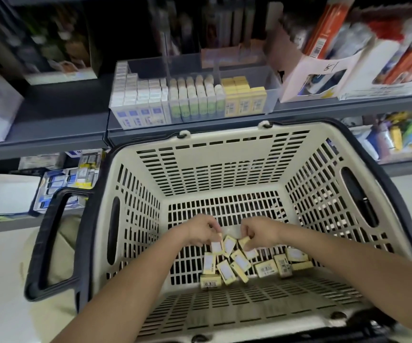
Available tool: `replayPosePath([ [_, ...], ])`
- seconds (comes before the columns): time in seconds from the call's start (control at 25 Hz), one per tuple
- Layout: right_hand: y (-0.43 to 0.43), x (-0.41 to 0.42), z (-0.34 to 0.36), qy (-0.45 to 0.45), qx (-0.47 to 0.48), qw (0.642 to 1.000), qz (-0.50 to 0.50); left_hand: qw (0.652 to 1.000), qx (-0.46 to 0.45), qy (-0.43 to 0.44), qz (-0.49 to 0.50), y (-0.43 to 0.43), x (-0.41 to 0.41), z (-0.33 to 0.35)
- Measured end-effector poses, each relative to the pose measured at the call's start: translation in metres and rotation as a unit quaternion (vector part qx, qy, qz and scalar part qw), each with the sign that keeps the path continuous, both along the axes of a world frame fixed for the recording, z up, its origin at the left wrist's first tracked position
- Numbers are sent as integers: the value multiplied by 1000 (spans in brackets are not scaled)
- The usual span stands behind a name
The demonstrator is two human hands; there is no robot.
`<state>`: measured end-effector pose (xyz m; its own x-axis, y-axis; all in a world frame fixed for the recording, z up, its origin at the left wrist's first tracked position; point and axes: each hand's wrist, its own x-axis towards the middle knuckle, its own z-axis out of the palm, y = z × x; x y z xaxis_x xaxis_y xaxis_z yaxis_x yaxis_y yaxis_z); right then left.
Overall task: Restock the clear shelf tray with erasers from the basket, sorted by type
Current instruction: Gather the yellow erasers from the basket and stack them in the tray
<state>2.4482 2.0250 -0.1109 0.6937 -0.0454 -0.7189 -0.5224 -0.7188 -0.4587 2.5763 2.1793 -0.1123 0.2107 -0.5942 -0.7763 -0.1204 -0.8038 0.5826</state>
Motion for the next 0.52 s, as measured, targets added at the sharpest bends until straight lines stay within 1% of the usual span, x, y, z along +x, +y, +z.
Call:
replayPosePath([
  [0.08,-2,9,10,-21,69,993,-95,990,-5,90,110,-1,1,5],
  [0.16,-2,14,18,-37,144,972,-182,968,-18,168,187,-3,-1,6],
  [0.24,-1,16,24,-42,176,958,-222,946,-28,218,240,-7,-5,6],
  [0.28,0,16,25,-42,182,955,-231,938,-30,232,254,-9,-7,7],
  [0.4,2,15,23,-36,186,951,-244,928,-32,270,256,-12,-10,8],
  [0.52,5,15,20,-38,201,945,-254,933,-41,248,258,-12,-8,7],
])
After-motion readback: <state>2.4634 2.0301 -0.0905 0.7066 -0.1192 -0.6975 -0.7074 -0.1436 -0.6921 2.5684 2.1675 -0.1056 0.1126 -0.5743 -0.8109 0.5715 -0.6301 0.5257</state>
